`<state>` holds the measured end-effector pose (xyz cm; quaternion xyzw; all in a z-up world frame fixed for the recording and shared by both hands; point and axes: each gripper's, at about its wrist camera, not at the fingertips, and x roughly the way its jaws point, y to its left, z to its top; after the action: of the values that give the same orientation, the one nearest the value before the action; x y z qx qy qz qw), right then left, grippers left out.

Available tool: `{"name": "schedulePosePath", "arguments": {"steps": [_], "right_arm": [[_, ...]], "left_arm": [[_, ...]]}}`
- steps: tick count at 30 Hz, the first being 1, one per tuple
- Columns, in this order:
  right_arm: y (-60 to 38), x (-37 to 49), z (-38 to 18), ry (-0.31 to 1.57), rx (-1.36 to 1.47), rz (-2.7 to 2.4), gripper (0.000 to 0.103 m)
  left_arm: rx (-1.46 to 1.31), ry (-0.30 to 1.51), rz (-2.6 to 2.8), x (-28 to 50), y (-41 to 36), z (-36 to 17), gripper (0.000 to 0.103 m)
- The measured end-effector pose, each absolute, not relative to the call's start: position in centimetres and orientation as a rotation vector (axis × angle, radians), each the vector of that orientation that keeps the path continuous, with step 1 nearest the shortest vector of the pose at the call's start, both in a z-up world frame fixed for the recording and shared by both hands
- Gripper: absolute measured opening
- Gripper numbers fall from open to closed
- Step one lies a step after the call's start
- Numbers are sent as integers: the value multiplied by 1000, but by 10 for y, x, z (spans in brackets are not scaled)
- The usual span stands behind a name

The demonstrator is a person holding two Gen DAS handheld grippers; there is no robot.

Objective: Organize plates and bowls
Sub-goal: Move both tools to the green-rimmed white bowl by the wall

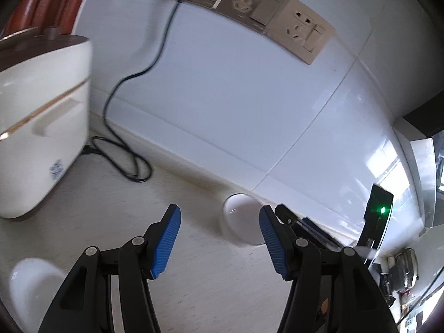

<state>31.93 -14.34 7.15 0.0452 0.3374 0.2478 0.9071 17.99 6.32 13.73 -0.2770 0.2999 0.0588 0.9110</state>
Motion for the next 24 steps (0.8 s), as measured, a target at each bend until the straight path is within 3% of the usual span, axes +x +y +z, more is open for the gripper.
{"name": "schedulePosePath", "arguments": {"steps": [9, 16, 24], "right_arm": [[-162, 342, 48, 737, 201, 480, 75], [-159, 356, 25, 788, 234, 468, 75], [-156, 363, 9, 814, 225, 451, 73]], "left_arm": [[-604, 655, 46, 235, 44, 108, 59], [-641, 781, 23, 279, 40, 67, 45], [-667, 840, 11, 301, 48, 37, 40]]}}
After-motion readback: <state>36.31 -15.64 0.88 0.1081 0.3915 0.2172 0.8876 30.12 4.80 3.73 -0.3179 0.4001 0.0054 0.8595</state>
